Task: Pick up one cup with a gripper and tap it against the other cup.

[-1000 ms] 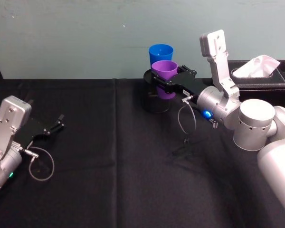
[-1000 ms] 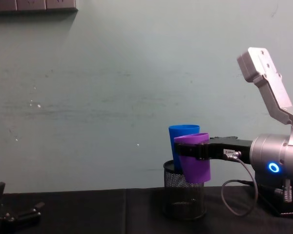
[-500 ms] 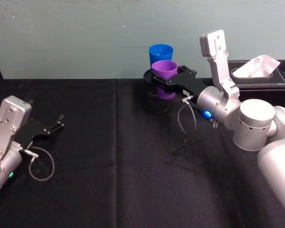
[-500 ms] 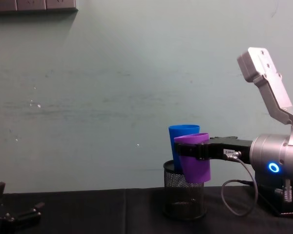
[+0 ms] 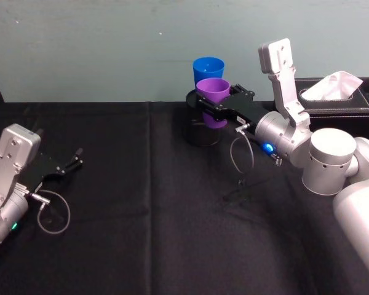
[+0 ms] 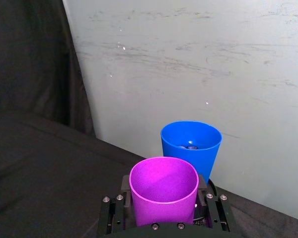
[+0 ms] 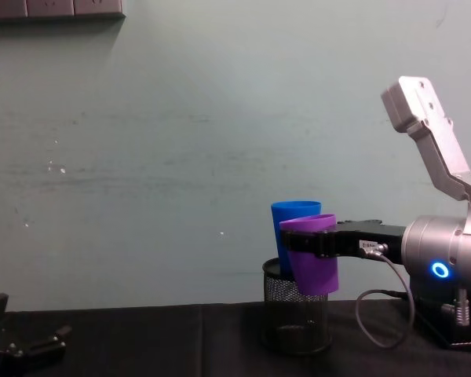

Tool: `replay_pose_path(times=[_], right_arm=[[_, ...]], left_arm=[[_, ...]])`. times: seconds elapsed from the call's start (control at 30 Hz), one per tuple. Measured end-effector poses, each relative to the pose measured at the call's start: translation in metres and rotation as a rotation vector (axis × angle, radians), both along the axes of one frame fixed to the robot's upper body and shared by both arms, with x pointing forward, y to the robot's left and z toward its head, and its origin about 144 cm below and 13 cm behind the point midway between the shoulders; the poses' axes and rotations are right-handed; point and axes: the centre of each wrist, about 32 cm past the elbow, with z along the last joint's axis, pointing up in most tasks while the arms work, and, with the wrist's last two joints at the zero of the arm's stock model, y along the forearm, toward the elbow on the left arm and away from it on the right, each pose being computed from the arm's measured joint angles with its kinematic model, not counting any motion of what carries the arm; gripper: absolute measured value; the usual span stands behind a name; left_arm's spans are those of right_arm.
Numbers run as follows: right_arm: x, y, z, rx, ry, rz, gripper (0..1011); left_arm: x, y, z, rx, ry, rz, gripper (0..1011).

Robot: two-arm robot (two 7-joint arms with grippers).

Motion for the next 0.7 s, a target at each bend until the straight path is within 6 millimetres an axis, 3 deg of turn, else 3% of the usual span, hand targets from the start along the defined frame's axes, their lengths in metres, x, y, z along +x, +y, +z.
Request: replay_pose_path(times=[0.7], right_arm=[[0.0,0.0,0.0,0.0,0.0,0.0,735]], left_arm=[[0.0,0.0,0.0,0.0,0.0,0.0,1000]])
